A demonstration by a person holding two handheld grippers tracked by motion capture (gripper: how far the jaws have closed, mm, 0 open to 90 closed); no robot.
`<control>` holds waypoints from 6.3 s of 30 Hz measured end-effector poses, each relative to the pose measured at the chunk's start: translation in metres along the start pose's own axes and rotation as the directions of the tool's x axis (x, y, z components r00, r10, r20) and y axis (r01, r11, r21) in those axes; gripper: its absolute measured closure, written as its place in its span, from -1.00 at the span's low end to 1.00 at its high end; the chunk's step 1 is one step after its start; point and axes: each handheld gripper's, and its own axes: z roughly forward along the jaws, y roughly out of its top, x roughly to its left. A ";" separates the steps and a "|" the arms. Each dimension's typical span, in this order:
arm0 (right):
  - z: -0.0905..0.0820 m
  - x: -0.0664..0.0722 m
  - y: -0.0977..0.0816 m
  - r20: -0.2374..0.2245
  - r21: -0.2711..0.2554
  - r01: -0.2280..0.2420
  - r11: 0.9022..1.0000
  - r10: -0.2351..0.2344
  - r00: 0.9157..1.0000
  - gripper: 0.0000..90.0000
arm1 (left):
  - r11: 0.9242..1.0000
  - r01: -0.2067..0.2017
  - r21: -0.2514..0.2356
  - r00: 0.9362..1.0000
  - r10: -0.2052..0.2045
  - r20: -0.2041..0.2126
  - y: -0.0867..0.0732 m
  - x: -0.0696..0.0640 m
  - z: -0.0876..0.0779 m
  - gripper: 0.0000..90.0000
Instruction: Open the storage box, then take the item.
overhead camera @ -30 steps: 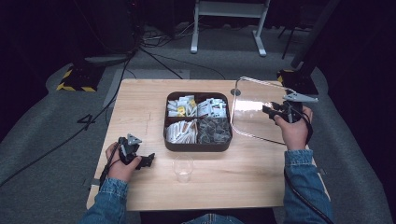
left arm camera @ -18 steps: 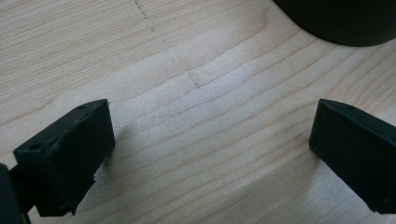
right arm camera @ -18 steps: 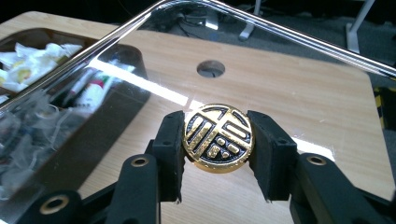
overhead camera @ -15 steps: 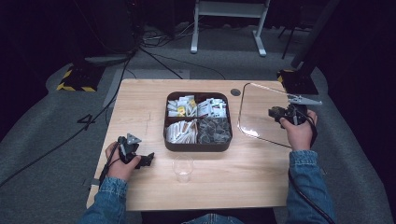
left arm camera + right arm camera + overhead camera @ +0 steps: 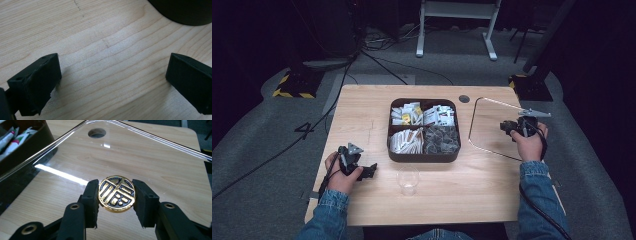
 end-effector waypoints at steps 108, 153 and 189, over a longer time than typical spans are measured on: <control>0.000 0.134 0.030 -0.304 -0.113 0.081 0.990 -0.112 0.946 -0.12 | 1.000 -0.002 -0.001 1.000 0.002 0.005 -0.002 0.000 -0.001 -0.99; 0.058 0.197 0.016 -0.399 0.031 0.302 0.953 -0.265 0.878 0.56 | 1.000 -0.007 0.003 1.000 0.007 0.002 -0.004 -0.001 -0.004 -0.99; -0.006 0.185 0.039 -0.426 -0.177 0.181 0.967 -0.241 0.872 0.58 | 1.000 -0.016 0.001 1.000 0.016 0.016 -0.004 0.000 -0.003 -0.99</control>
